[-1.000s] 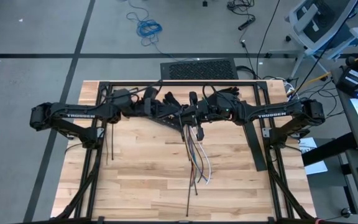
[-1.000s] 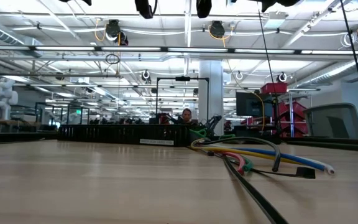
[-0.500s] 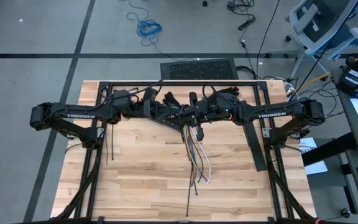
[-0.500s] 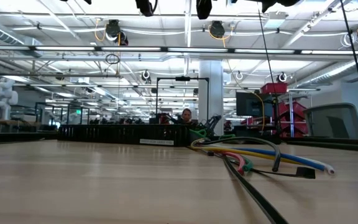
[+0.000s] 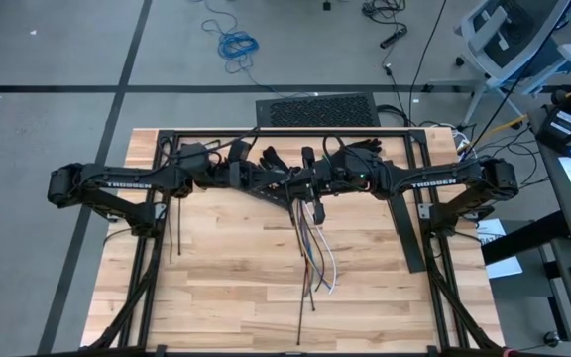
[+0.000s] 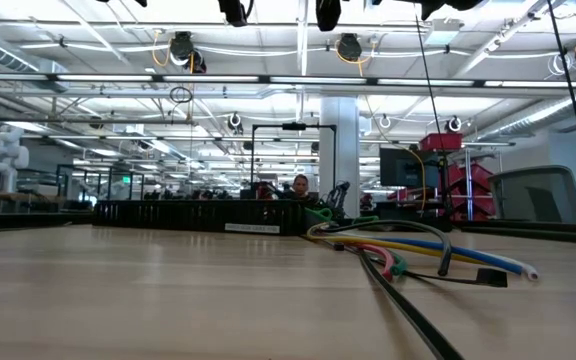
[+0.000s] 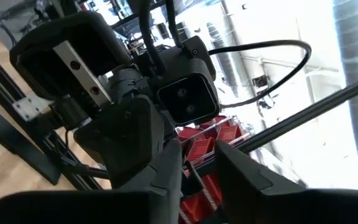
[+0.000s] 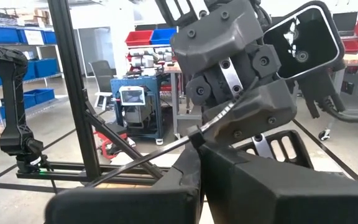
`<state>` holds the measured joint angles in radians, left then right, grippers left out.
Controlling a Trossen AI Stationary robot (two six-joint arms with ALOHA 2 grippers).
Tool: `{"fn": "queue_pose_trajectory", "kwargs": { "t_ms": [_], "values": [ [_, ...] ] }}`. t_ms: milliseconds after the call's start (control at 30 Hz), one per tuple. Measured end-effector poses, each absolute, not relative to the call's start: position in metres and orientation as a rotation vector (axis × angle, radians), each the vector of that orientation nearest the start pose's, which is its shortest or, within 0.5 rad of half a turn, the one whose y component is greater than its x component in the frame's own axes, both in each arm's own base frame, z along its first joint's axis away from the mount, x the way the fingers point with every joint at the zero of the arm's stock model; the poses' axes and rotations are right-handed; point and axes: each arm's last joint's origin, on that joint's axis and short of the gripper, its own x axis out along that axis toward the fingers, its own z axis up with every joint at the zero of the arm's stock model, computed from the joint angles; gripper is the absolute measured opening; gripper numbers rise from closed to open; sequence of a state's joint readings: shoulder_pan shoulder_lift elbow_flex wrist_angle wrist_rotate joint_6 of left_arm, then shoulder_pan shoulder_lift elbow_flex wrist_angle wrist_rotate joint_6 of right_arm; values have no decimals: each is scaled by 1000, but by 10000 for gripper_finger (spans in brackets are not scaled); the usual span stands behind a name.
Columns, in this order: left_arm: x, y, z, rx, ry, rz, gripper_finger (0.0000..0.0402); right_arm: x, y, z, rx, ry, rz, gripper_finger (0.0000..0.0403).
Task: Ziptie cables
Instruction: Insert the black zip tie into the lock head
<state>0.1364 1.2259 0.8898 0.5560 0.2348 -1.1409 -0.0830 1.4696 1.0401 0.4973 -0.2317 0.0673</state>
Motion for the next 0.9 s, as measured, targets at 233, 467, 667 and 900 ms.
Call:
{"fn": "queue_pose_trajectory", "kwargs": {
  "t_ms": [233, 467, 667, 900],
  "values": [
    [274, 30, 347, -1051, -122, -197, 28, 336, -21, 325, 57, -62, 148, 0],
    [274, 31, 347, -1019, -124, -191, 17, 336, -22, 325, 57, -64, 128, 0],
    [274, 31, 346, -968, -129, -167, 2, 336, -22, 325, 57, -65, 127, 0],
    [275, 33, 345, -918, -148, -104, 1, 337, -22, 323, 110, -50, 123, 0]
  ]
}}
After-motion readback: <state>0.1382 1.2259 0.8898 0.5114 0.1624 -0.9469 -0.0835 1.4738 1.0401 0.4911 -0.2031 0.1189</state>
